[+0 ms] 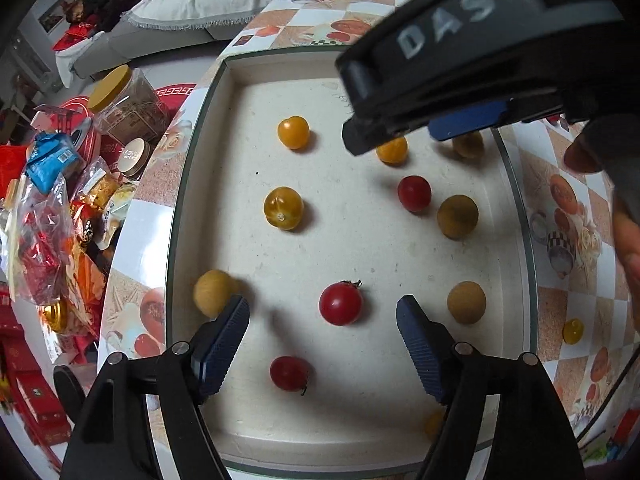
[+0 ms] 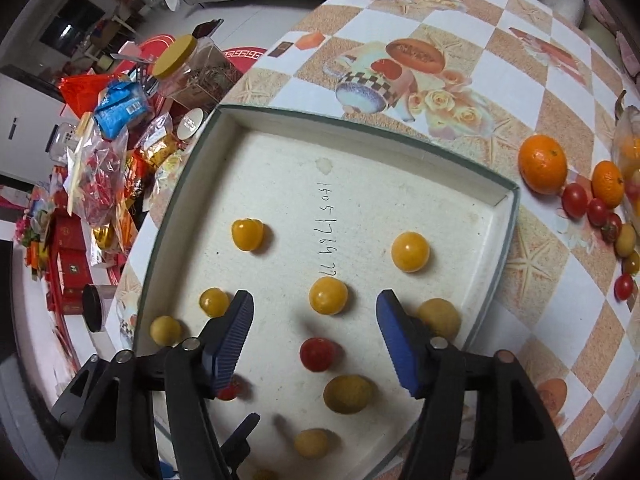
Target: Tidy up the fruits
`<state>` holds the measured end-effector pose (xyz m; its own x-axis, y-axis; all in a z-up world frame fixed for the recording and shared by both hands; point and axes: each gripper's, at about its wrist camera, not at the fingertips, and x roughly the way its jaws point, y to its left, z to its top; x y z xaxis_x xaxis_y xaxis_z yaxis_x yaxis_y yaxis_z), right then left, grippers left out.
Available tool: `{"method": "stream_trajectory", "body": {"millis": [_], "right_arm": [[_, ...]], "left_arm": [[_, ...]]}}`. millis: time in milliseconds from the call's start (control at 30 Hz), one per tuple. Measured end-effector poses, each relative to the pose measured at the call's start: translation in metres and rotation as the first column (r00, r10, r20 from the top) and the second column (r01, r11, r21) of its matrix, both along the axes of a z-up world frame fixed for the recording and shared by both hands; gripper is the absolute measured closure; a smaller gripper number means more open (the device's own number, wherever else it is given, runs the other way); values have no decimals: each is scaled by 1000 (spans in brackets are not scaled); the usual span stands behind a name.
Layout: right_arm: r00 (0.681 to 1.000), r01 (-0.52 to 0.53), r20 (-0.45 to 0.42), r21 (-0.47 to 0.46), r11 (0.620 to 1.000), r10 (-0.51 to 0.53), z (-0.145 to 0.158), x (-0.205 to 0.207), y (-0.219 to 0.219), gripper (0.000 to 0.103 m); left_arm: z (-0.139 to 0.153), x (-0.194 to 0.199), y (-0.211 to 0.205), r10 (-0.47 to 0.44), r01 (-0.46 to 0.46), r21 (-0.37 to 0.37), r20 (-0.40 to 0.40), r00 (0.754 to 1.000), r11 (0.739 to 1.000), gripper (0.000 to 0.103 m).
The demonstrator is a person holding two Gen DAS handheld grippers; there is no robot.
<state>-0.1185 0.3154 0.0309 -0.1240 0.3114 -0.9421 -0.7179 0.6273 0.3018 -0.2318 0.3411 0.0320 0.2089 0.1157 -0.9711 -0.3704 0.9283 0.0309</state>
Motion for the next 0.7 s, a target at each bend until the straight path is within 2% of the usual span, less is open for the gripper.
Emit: {"method": "stream_trajectory", "body": {"millis": [33, 167, 233, 267, 300, 333, 500, 700], "right_arm": [[1000, 4, 0, -2, 1000, -4, 3, -1, -1, 24], [999, 21, 37, -12, 1000, -20, 24, -7, -13, 19], [996, 23, 88, -43, 999, -19, 33, -12, -19, 11], [994, 24, 112, -58, 998, -17, 37, -14, -22, 8], [992, 22, 123, -83, 996, -11, 40, -17, -26, 0], [992, 22, 129, -96, 995, -10, 43, -18, -29, 0], [987, 26, 159, -137, 990, -4, 63, -26, -44, 0], [981, 2, 191, -168, 986, 31, 84, -49, -59, 0]], "left_arm": [[1, -1, 0, 1, -1, 3, -6, 1000, 1000, 26], [4, -6, 1, -4, 3, -17, -31, 1000, 1000, 26], [11, -10, -1, -12, 11, -29, -29, 1000, 1000, 26], [13, -12, -2, -16, 15, -31, -30, 999, 999, 23], [17, -15, -2, -20, 19, -34, -30, 999, 999, 8], [22, -18, -2, -21, 20, -27, -23, 1000, 999, 0], [39, -22, -7, -54, 54, -13, -34, 998, 998, 0], [68, -26, -12, -78, 78, 46, -5, 997, 996, 0]]}}
